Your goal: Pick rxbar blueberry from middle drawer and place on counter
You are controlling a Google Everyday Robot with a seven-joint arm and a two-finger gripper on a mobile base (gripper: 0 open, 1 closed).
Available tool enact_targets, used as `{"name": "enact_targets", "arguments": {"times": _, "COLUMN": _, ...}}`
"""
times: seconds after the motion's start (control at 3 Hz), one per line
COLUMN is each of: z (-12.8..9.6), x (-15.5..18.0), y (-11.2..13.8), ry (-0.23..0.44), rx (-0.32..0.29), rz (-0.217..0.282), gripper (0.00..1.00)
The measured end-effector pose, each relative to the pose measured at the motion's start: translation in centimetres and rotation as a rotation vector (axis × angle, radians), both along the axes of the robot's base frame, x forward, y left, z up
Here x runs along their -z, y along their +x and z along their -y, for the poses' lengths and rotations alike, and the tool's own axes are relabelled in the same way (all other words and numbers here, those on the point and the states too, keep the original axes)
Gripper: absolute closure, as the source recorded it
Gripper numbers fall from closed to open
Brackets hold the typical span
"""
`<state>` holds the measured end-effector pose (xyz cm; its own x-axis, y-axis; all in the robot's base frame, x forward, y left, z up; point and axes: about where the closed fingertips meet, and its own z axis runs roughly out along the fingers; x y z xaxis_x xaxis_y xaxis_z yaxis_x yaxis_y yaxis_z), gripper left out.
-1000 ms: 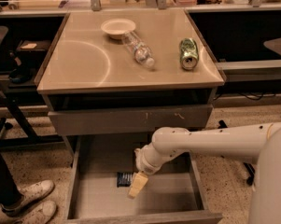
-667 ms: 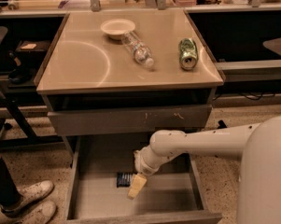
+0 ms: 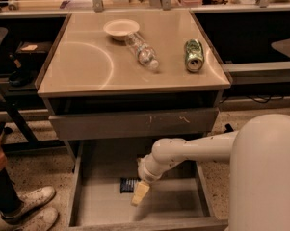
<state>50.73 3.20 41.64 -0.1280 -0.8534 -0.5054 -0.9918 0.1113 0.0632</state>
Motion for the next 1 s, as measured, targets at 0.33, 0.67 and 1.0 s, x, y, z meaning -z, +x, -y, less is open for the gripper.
{"name": "enact_targets", "arguments": {"times": 0.33, "z": -0.1, "x": 3.4, "y": 0.3, "ry": 0.014, "rx": 0.008, "rz": -0.008, "gripper": 0.0}}
{"name": "enact_targets", "arguments": {"times": 0.67, "z": -0.7, "x": 4.9, "y": 0.4, "ry": 0.036, "rx": 0.011, "rz": -0.047, "gripper": 0.0}}
{"name": "enact_targets", "arguments": {"times": 1.0, "z": -0.8, "x": 4.9, "y": 0.4, "ry": 0.036, "rx": 0.011, "rz": -0.048, "gripper": 0.0}}
